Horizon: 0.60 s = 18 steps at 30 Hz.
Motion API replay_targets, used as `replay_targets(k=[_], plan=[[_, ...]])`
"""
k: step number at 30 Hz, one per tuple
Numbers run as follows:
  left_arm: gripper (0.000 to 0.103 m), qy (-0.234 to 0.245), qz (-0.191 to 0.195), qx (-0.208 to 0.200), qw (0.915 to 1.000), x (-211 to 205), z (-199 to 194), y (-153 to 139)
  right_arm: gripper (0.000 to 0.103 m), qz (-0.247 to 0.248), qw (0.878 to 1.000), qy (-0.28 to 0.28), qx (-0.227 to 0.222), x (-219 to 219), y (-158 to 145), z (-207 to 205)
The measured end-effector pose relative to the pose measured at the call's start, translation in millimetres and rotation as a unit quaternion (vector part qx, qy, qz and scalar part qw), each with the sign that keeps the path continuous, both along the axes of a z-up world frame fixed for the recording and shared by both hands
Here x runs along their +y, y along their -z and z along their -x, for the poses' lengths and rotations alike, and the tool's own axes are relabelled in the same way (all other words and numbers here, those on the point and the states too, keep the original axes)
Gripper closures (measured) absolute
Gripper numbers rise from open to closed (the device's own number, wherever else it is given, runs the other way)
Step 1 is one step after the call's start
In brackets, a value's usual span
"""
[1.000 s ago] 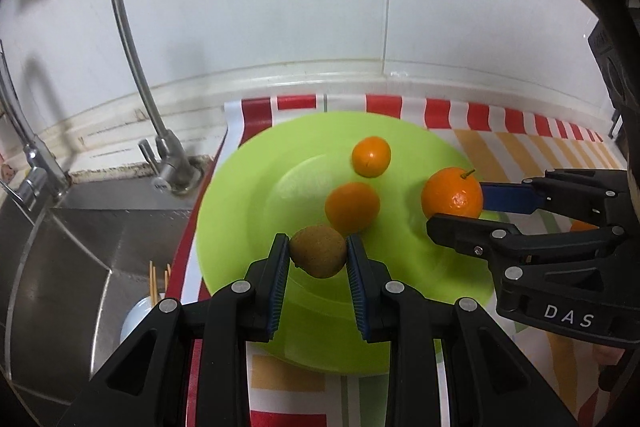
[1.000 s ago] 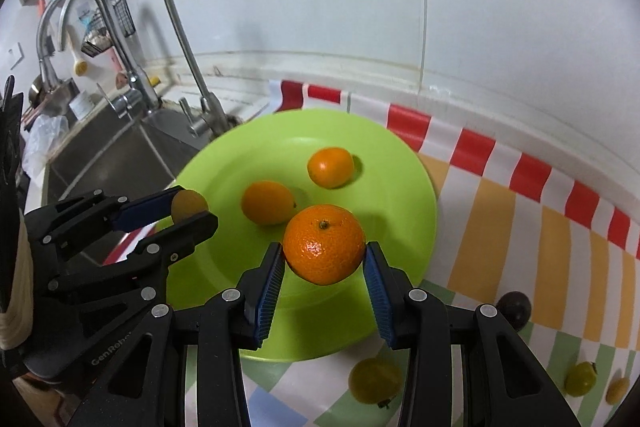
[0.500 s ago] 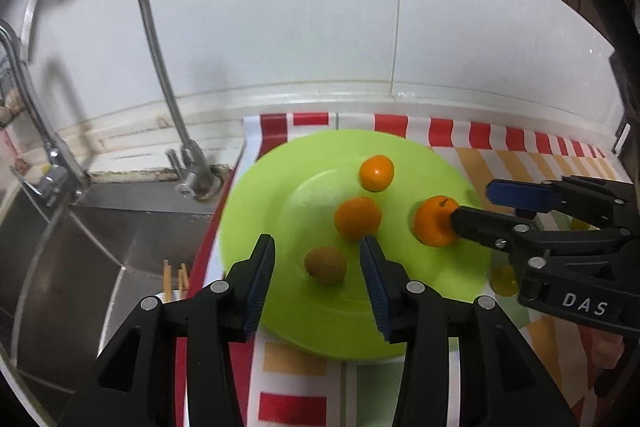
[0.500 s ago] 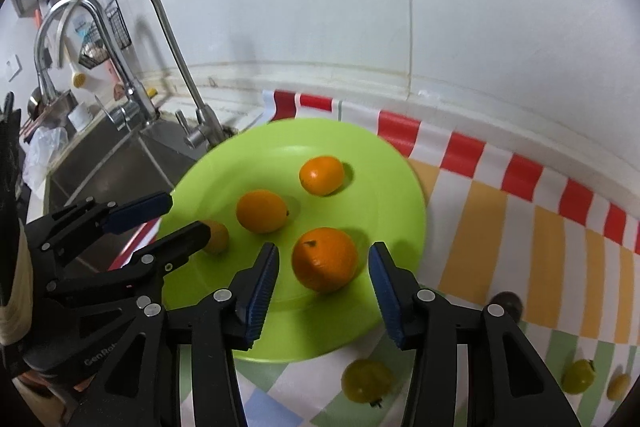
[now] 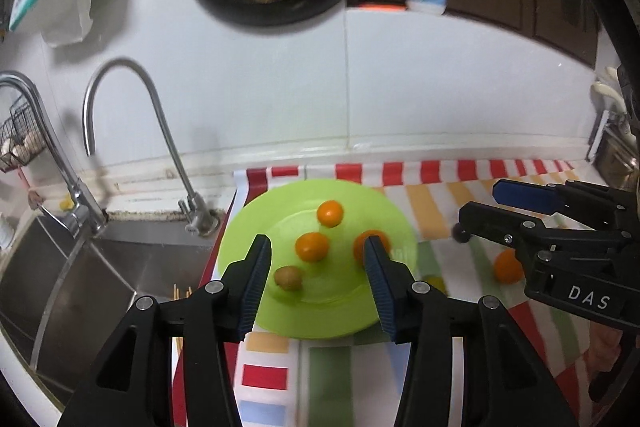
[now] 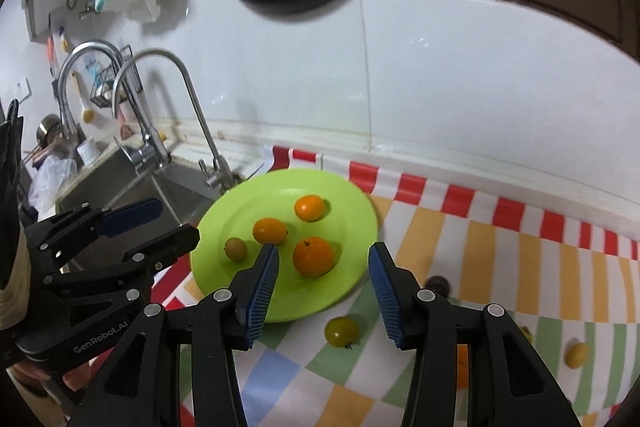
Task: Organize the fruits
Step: 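Withdraw both tools from the plate and move them toward the remaining fruits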
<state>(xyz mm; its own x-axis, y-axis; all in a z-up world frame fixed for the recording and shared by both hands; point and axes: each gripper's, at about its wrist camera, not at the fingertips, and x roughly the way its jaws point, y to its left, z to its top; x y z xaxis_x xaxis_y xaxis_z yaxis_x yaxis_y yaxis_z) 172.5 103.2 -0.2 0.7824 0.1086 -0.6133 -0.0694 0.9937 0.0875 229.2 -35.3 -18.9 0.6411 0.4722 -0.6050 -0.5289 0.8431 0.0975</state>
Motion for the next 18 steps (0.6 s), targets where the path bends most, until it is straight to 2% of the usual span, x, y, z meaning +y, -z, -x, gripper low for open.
replay_targets(k=[9,18], plan=[[0.051,0.028,0.006,-0.029,0.9992,-37,26,-23,0.055,-0.010,0.999,0.043,-0.032,-45,-29,31],[0.048,0.061,0.016,-0.052,0.9967,-68,46,-31,0.055,-0.015,0.995,0.085,-0.044,-88,-39,57]])
